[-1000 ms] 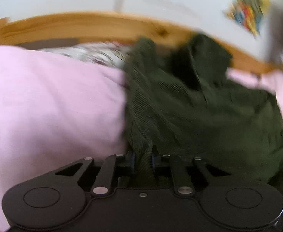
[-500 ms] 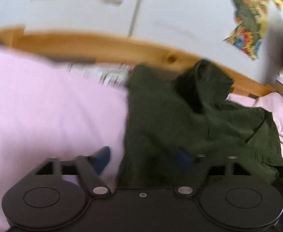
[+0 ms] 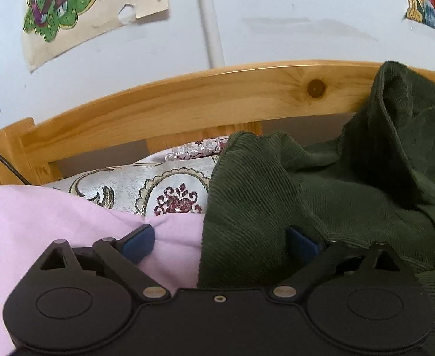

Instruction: Fold large clothes

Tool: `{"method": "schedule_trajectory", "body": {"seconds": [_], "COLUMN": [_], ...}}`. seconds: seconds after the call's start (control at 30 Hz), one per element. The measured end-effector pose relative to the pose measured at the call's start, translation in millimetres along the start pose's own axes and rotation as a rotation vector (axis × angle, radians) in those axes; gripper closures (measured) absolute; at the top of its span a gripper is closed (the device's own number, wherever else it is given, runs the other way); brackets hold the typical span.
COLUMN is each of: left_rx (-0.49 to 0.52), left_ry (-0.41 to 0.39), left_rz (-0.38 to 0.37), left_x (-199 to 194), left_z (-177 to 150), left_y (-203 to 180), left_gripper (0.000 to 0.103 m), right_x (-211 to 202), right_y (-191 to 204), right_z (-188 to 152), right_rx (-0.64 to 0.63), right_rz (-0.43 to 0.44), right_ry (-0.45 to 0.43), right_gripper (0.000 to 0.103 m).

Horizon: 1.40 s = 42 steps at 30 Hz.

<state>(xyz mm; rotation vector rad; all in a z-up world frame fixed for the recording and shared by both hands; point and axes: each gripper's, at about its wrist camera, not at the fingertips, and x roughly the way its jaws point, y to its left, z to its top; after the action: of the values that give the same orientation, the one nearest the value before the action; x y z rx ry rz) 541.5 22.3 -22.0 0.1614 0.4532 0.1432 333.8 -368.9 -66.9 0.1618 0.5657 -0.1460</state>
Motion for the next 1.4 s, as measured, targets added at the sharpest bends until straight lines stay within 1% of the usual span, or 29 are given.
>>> {"method": "schedule_trajectory", "body": {"seconds": [0.07, 0.13, 0.17, 0.2, 0.23, 0.27, 0.3, 0.37, 0.4, 0.43, 0.47, 0.5, 0.53, 0.57, 0.6, 0.63, 0.7, 0.73, 0.8, 0.83, 0.87, 0.9, 0.93, 0.97, 1.03, 1.07, 1.17, 1.23, 1.4], "left_rx": [-0.019, -0.076, -0.105, -0.136, -0.173, -0.218, -0.28, -0.379, -0.417, -0.45, -0.475, -0.483, -0.476, -0.475, -0.49, -0.511, -0.566, -0.583, -0.595, -0.594, -0.588, -0.572, -0.552, -0.535, -0.52, -0.521, -0.546, -0.557, -0.595], "left_ry": [-0.01, -0.047, -0.076, -0.098, -0.105, -0.097, -0.088, -0.083, -0.068, -0.047, -0.035, -0.028, -0.018, 0.002, 0.029, 0.058, 0.107, 0.114, 0.107, 0.101, 0.096, 0.095, 0.096, 0.091, 0.071, 0.059, 0.039, 0.024, -0.019], "left_rz": [-0.013, -0.031, -0.06, -0.098, -0.148, -0.218, -0.323, -0.46, -0.504, -0.536, -0.555, -0.562, -0.551, -0.53, -0.521, -0.53, -0.549, -0.562, -0.575, -0.576, -0.581, -0.59, -0.598, -0.599, -0.598, -0.597, -0.603, -0.622, -0.718], "left_x": [-9.0, -24.8, -33.5, -43.1, -51.8, -55.6, -58.1, -56.0, -51.2, -44.8, -38.4, -30.6, -26.6, -19.5, -11.6, -3.6, 10.5, 16.2, 23.0, 24.5, 24.5, 24.4, 23.7, 21.5, 16.4, 13.6, -0.1, -15.8, -73.1], "left_z": [2.2, 5.2, 6.8, 8.4, 10.6, 13.9, 18.1, 26.1, 31.4, 36.9, 41.4, 47.5, 51.7, 57.3, 60.7, 63.2, 66.3, 68.6, 72.6, 73.1, 73.9, 74.5, 74.9, 74.7, 73.5, 72.9, 69.2, 64.1, 43.9], "left_y": [4.1, 11.8, 16.2, 20.3, 24.6, 27.6, 30.1, 27.5, 23.4, 18.8, 13.2, 7.1, -0.1, -6.1, -10.8, -13.1, -13.1, -12.8, -12.7, -13.1, -14.8, -18.2, -20.8, -23.3, -24.6, -25.1, -22.3, -16.0, 6.4], "left_gripper": [0.008, 0.006, 0.001, 0.001, 0.001, 0.001, 0.001, 0.001, 0.001, 0.001, 0.001, 0.001, 0.001, 0.006, 0.014, 0.018, 0.04, 0.045, 0.062, 0.065, 0.075, 0.091, 0.097, 0.098, 0.1, 0.1, 0.101, 0.101, 0.101], "right_x": [-21.6, -38.5, -45.1, -47.6, -46.2, -40.7, -32.6, -7.5, 5.1, 18.0, 30.8, 45.8, 60.5, 72.4, 87.9, 100.3, 120.9, 129.6, 144.9, 151.2, 156.5, 162.0, 166.2, 167.7, 158.5, 149.6, 120.3, 89.3, -4.1], "right_y": [-6.0, -9.9, -10.7, -10.9, -9.7, -6.9, -3.8, 7.2, 12.3, 19.2, 26.3, 35.4, 45.3, 53.1, 60.7, 65.5, 71.5, 74.8, 81.5, 84.7, 88.2, 91.5, 93.4, 93.8, 93.0, 93.0, 88.1, 87.2, 89.5], "right_z": [3.9, 14.5, 23.1, 32.3, 43.3, 57.4, 70.7, 104.3, 119.4, 134.8, 148.3, 162.6, 177.0, 186.7, 198.7, 209.1, 224.6, 230.9, 238.8, 241.0, 241.9, 242.1, 241.4, 239.4, 233.6, 229.8, 219.0, 209.4, 171.7], "right_rx": [0.024, 0.01, -0.001, -0.007, -0.01, -0.006, 0.003, 0.039, 0.059, 0.073, 0.079, 0.073, 0.06, 0.057, 0.069, 0.098, 0.181, 0.21, 0.244, 0.246, 0.244, 0.24, 0.238, 0.241, 0.223, 0.181, 0.11, 0.072, 0.011], "right_rz": [0.038, 0.059, 0.072, 0.085, 0.103, 0.131, 0.161, 0.245, 0.277, 0.304, 0.324, 0.34, 0.341, 0.338, 0.34, 0.355, 0.384, 0.392, 0.386, 0.369, 0.358, 0.352, 0.35, 0.359, 0.352, 0.348, 0.345, 0.36, 0.407], "right_ry": [-0.077, -0.143, -0.175, -0.195, -0.203, -0.201, -0.188, -0.137, -0.122, -0.108, -0.099, -0.094, -0.092, -0.092, -0.084, -0.074, -0.067, -0.061, -0.048, -0.035, -0.029, -0.023, -0.008, 0.004, -0.019, -0.043, -0.093, -0.152, -0.279], "right_gripper": [0.001, 0.0, 0.0, 0.0, 0.0, 0.0, 0.0, 0.001, 0.002, 0.005, 0.012, 0.016, 0.022, 0.027, 0.028, 0.029, 0.03, 0.03, 0.03, 0.031, 0.04, 0.047, 0.069, 0.093, 0.095, 0.098, 0.099, 0.099, 0.099]}}
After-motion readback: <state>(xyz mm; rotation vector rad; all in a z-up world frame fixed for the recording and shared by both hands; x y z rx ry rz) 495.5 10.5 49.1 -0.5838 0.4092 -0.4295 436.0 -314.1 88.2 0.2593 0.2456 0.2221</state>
